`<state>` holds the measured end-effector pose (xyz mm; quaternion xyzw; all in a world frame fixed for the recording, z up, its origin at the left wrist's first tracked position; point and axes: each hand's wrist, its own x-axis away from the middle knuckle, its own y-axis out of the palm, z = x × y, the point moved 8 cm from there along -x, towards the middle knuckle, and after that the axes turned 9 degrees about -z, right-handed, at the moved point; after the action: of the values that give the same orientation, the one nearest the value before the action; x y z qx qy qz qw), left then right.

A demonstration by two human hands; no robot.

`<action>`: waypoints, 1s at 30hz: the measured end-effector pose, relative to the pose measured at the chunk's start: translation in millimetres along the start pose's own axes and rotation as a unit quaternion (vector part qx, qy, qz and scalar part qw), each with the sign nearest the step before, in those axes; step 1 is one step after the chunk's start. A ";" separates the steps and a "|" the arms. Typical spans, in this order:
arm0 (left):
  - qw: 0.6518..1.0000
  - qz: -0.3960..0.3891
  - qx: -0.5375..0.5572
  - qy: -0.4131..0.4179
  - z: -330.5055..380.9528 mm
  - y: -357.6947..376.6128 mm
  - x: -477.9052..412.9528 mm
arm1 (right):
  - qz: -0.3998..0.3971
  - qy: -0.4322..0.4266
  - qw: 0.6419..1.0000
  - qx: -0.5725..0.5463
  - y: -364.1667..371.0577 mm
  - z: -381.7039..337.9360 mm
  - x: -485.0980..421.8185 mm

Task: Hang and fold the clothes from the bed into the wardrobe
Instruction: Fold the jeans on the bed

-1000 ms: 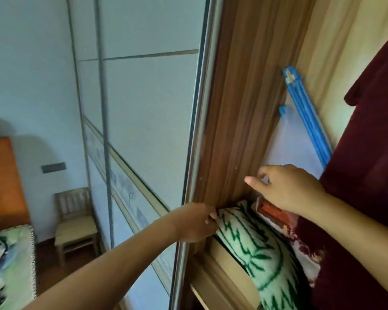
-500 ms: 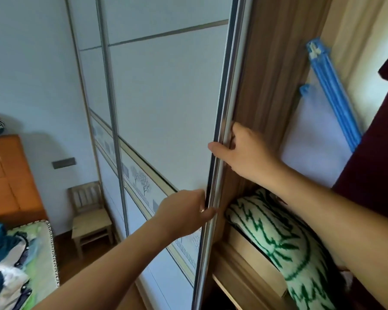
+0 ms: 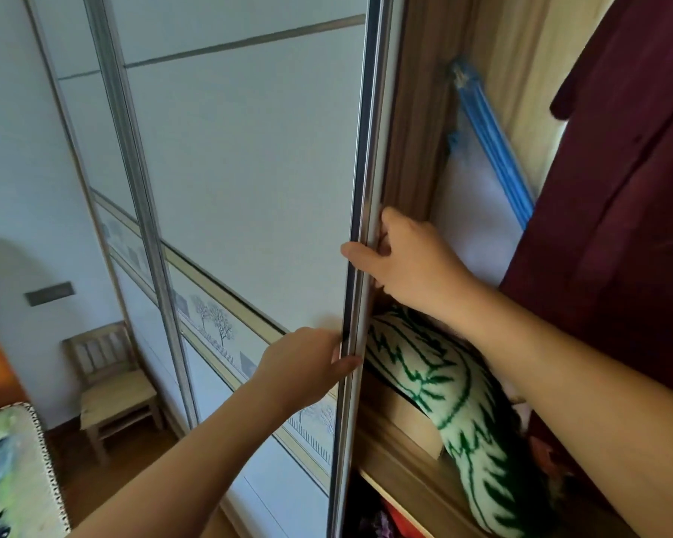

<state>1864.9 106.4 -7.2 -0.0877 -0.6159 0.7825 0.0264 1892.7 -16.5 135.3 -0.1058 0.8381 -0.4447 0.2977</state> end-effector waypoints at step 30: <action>0.935 -0.042 -0.016 0.352 324.3 63.0 134.1 | 0.186 0.144 0.947 0.219 -211.8 51.8 345.6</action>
<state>1682.2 -199.8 -9.0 -0.3321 -0.5828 0.6897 0.2728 1628.3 -327.9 144.5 0.1850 0.7586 -0.5645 0.2675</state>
